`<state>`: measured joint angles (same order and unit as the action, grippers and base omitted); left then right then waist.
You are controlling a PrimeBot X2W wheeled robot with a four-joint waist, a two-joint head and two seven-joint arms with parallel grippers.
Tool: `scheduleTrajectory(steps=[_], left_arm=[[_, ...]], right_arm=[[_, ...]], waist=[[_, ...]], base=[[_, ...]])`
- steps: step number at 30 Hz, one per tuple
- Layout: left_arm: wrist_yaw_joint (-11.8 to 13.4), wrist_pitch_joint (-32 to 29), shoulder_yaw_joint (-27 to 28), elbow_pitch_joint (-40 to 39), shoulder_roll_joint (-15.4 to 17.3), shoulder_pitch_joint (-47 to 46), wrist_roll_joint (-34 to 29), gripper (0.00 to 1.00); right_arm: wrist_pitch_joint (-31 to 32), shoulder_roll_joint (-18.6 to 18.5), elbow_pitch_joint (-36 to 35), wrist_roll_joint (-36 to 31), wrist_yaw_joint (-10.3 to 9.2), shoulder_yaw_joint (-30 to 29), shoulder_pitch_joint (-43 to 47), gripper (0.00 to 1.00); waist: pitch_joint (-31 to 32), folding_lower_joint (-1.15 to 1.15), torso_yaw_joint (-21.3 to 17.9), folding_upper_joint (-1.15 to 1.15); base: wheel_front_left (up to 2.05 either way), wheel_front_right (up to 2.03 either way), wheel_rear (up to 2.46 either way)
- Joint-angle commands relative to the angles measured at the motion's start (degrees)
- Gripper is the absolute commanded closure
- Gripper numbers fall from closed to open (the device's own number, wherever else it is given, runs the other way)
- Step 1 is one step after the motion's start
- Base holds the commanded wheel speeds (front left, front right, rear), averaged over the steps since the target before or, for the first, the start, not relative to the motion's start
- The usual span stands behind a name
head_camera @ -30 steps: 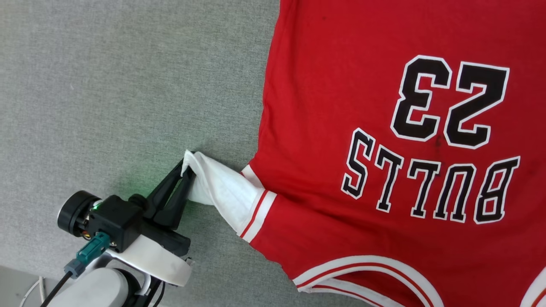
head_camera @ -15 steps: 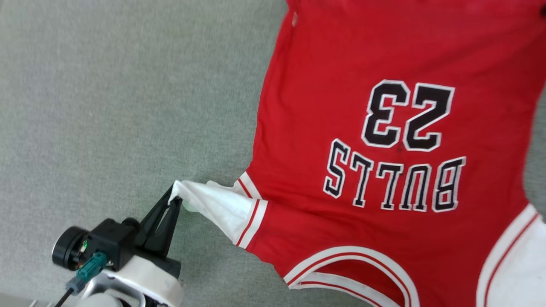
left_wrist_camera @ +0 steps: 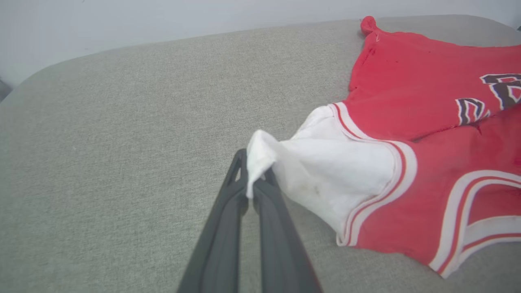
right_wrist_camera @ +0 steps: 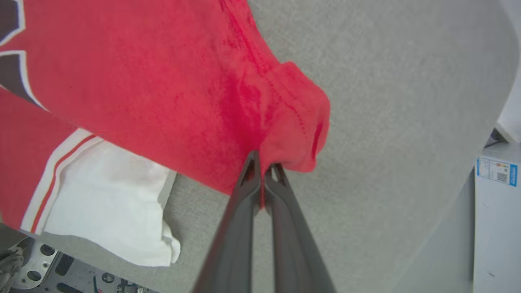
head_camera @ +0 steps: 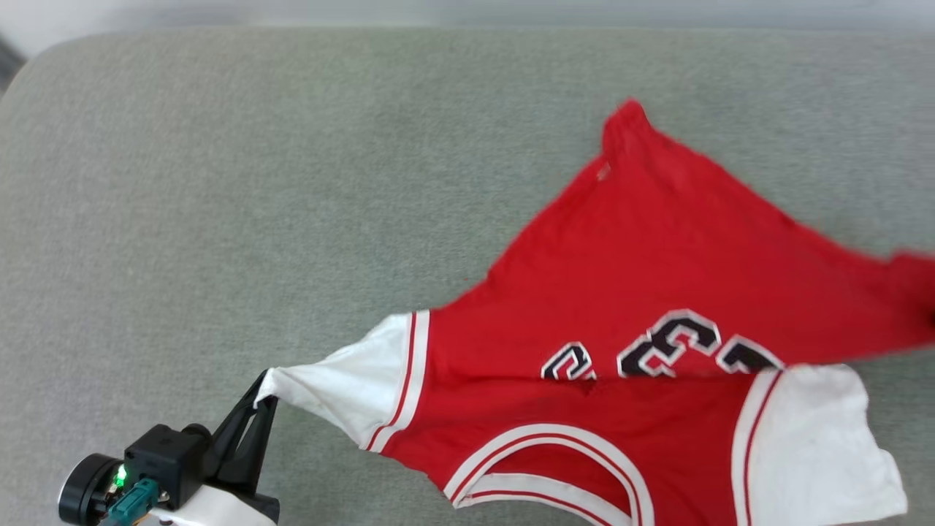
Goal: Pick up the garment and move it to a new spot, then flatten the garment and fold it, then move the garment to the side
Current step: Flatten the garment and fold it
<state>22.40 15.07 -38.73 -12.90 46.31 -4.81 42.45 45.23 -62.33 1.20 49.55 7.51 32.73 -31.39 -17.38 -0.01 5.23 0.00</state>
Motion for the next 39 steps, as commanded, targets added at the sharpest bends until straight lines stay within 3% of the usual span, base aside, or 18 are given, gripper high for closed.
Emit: scheduleTrajectory(steps=[1,9,10,11,12,19,23,30,35,39], left_arm=[[0.4,0.1,0.2,0.0,0.2,0.9,0.1,1.0],[0.2,0.1,0.6,0.4,-0.3,1.5,0.0,1.0],[0.1,0.1,0.5,0.5,-0.3,1.4,0.0,1.0],[0.0,0.1,0.4,0.6,-0.4,1.3,-0.1,1.0],[0.0,0.1,0.3,0.8,-0.4,1.2,-0.2,1.0],[-0.7,-0.2,-0.3,1.1,-1.2,-0.5,-0.5,1.0],[-1.1,-0.3,-0.6,1.3,-1.8,-1.6,-0.9,1.0],[-2.7,-0.5,-1.5,2.0,-3.7,-5.4,-2.1,1.0],[-3.6,-0.4,-2.1,2.6,-5.3,-7.8,-3.0,1.0],[-4.6,-0.3,-2.3,3.1,-6.5,-9.4,-3.5,1.0]], right_arm=[[-1.5,-0.2,0.6,0.8,-0.04,-1.6,3.9,1.0],[-5.4,3.7,3.3,2.1,-0.04,-8.5,25.8,1.0],[-5.4,4.8,3.3,2.3,-0.04,-9.5,27.2,0.96],[-6.1,5.7,3.1,1.9,-0.04,-10.9,27.7,0.2],[-6.3,6.3,2.5,1.1,-0.04,-12.2,28.0,0.0],[-3.4,6.8,-6.0,-2.3,-0.03,-20.3,22.2,0.0],[-0.7,6.4,-9.4,-3.5,-0.03,-21.3,17.0,0.0],[9.5,8.0,-10.0,-6.5,-0.04,-11.4,-1.0,0.0],[14.8,13.2,-3.0,-8.5,-0.04,-3.0,-13.4,0.0],[15.2,17.4,3.7,-10.2,-0.04,2.2,-20.3,0.0]], waist=[[1.0,0.01,-1.2,0.0],[1.2,0.01,-1.6,0.0],[1.2,0.01,-1.6,0.0],[1.0,0.01,-1.6,0.0],[1.0,0.01,-1.6,0.0],[0.6,0.01,-0.7,0.0],[-0.1,0.01,0.3,0.0],[-3.4,0.01,3.0,0.0],[-6.1,0.01,5.0,0.0],[-8.5,0.01,6.3,0.0]], base=[[0.0,0.0,0.0],[0.0,0.0,0.0],[0.0,0.0,0.0],[0.0,0.0,0.0],[0.0,0.0,0.0],[0.0,0.0,0.0],[0.0,0.0,0.0],[0.0,0.0,0.0],[0.0,0.0,0.0],[0.0,0.0,0.0]])
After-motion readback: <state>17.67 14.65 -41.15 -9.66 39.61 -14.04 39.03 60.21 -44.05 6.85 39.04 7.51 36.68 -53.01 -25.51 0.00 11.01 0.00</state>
